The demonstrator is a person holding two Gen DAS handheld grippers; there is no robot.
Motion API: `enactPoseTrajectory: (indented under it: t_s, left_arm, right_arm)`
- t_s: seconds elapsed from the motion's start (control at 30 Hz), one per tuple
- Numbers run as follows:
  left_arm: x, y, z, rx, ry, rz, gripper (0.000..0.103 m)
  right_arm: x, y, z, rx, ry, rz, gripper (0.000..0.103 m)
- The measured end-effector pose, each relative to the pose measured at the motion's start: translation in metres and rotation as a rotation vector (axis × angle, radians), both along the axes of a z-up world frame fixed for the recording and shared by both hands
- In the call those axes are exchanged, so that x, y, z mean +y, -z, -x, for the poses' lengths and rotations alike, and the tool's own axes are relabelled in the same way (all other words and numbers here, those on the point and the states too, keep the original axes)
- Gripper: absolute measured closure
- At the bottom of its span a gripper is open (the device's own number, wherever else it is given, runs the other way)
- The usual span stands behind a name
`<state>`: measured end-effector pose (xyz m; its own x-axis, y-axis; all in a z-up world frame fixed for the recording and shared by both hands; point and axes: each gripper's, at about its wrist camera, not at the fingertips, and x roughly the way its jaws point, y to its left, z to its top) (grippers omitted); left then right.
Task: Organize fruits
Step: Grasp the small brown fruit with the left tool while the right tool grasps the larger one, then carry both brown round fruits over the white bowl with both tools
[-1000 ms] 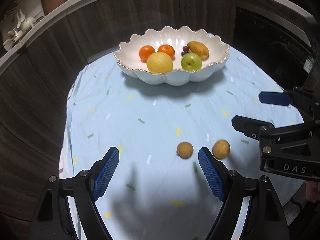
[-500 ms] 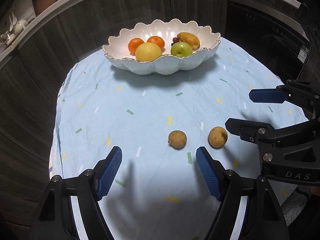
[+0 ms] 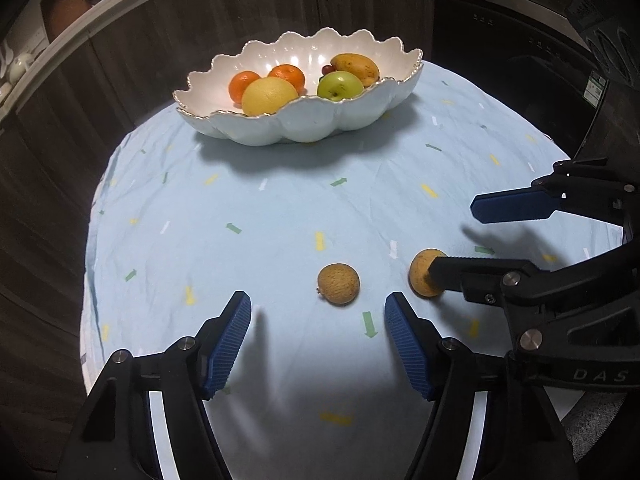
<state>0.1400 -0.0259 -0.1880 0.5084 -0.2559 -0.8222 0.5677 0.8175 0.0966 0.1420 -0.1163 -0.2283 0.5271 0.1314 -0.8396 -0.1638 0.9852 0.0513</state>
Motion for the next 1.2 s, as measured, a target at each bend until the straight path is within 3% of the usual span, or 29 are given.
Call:
enactPoseTrajectory:
  t_s: [0.5, 0.57, 0.77, 1.2]
  left_arm:
    - [-0.005, 0.011, -0.009, 0.028, 0.021, 0.042, 0.049]
    - [-0.007, 0.011, -0.009, 0.03, 0.03, 0.051, 0.056]
    - [-0.012, 0.01, -0.005, 0.039, 0.047, 0.067, 0.079]
    - [-0.009, 0.003, -0.006, 0.057, -0.009, 0.086, 0.08]
  right_arm:
    - [0.005, 0.012, -0.013, 0.077, -0.033, -0.12, 0.07]
    - [0.005, 0.014, -0.014, 0.089, -0.036, -0.147, 0.074]
    - [0.004, 0.012, -0.012, 0.08, -0.022, -0.154, 0.075]
    - [-0.006, 0.002, -0.008, 0.054, 0.013, -0.143, 0.076]
